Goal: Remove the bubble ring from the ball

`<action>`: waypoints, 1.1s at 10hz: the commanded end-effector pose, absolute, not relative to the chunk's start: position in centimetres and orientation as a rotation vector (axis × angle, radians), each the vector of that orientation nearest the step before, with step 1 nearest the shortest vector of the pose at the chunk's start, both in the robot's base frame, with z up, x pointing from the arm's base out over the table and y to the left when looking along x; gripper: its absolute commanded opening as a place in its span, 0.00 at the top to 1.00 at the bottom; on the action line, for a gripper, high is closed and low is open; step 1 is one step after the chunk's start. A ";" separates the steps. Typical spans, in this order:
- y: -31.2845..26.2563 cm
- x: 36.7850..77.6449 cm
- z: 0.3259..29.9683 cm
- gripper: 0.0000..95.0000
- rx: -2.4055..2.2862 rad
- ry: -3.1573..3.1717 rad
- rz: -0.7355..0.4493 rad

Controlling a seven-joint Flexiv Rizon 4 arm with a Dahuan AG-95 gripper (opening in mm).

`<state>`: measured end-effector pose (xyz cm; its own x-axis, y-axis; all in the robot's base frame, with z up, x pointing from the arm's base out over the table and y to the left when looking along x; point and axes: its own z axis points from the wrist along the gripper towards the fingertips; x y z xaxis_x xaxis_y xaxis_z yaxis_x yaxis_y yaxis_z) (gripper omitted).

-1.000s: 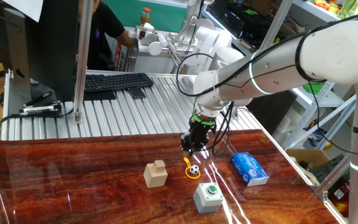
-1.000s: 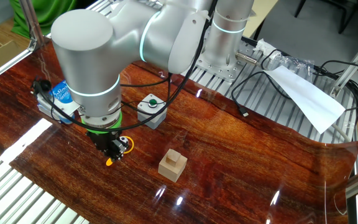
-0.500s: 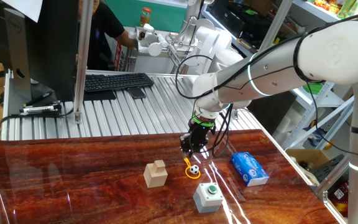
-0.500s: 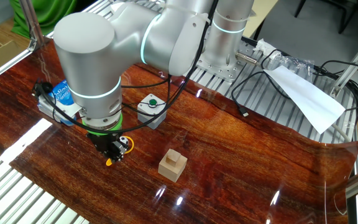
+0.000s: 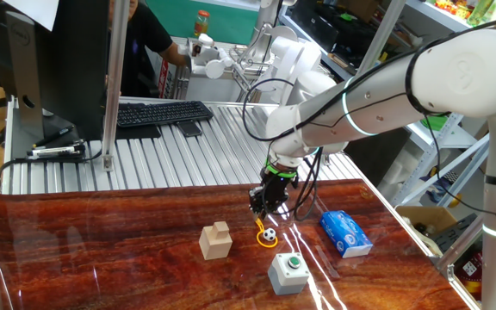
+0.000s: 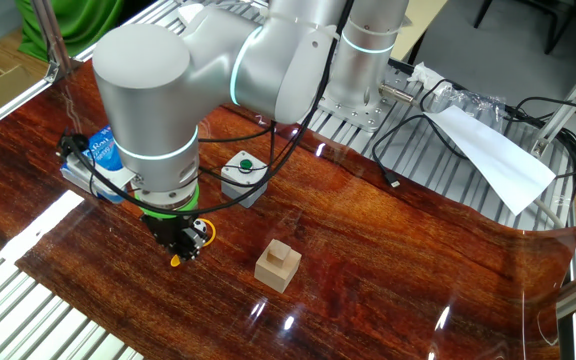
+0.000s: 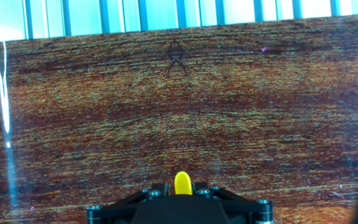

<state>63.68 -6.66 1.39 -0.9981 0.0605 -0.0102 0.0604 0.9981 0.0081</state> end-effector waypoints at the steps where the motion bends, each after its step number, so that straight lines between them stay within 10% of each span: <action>1: -6.7 63.6 1.3 0.80 0.097 3.130 0.008; 11: -6.8 63.6 0.6 0.80 0.099 3.121 0.005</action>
